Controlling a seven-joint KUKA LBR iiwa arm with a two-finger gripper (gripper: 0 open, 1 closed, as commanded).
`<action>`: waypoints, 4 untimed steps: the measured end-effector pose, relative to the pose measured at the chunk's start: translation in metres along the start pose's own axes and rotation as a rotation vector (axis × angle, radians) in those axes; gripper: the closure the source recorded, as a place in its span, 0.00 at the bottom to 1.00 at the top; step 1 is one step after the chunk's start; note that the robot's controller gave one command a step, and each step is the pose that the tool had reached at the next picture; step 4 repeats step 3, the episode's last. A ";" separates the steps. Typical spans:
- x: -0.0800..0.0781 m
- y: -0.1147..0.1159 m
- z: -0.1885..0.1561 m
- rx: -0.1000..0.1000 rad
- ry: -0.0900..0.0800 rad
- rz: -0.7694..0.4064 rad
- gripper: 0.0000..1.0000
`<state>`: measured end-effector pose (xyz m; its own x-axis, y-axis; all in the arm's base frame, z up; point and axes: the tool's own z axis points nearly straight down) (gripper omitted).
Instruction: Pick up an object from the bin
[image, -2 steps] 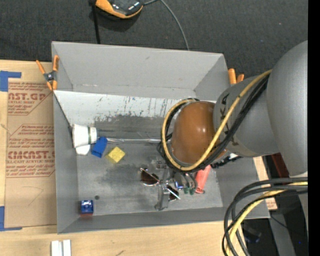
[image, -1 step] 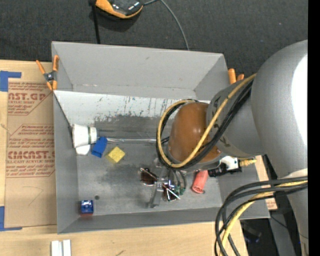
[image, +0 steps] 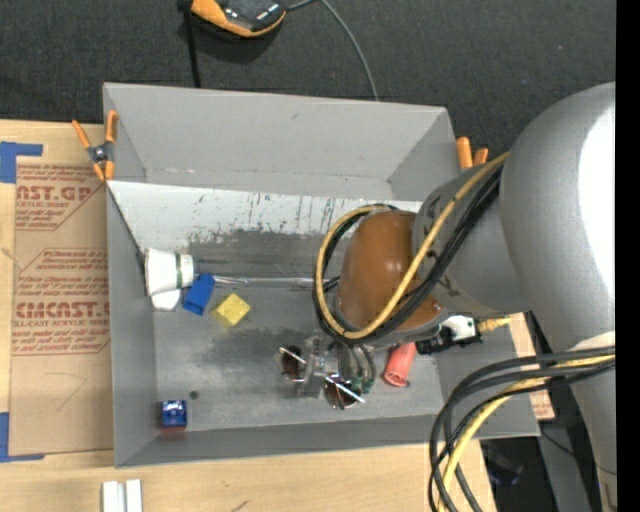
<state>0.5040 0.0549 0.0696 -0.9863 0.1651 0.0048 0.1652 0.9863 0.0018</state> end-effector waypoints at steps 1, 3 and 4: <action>0.000 0.000 0.000 0.000 0.000 0.000 1.00; 0.001 0.000 -0.013 0.000 0.001 0.000 1.00; 0.001 0.000 -0.013 0.000 0.001 0.000 1.00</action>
Offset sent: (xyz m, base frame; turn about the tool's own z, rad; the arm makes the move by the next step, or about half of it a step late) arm -0.0002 0.0001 0.0341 0.0000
